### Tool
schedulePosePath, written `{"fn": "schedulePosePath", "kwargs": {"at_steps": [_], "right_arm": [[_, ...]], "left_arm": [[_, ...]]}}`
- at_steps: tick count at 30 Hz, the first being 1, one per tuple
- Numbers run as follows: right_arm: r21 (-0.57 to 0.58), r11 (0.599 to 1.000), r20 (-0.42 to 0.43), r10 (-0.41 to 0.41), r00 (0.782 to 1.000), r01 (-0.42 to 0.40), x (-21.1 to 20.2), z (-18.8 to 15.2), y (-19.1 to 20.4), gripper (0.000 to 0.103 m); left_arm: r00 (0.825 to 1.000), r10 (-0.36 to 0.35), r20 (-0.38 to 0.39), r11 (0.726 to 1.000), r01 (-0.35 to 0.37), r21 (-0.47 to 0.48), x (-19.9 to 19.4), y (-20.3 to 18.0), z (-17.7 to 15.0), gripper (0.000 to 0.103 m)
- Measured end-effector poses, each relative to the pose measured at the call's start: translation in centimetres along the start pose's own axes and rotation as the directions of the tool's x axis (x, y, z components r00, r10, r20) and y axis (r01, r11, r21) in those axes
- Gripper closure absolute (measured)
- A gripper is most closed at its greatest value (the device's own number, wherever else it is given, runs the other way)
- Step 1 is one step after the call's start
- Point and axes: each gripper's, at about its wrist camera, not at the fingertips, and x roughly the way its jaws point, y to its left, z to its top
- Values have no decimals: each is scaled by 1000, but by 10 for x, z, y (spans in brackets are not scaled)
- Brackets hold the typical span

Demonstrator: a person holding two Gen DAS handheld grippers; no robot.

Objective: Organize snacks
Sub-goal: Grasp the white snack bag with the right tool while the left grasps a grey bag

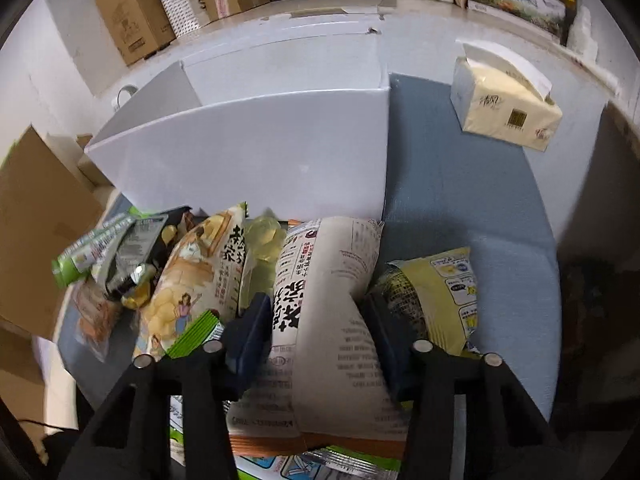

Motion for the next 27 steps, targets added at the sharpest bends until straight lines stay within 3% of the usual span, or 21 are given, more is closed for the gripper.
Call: {"fn": "schedulePosePath", "kwargs": {"at_steps": [8,12,20,27], "right_arm": [[10,999,73,48,996,-49,-39,-7,1,62],[106,984,175,124,977,-143,-70,-22,-12,63],[128,972,371,138,918,-198,-132,-47,-10,65],[91,977,412,139,900,-193,-163,-73,10,65]], "left_arm": [[1000,-12,-22,999,11,-40,8,5,1,0],[995,-91,-49,993,87,-80,21,12,4,0],[981,-50,-189,997,39,-59,98,10,3,0],[947,-20,-322,999,27,19,172,5,-10,0]]}}
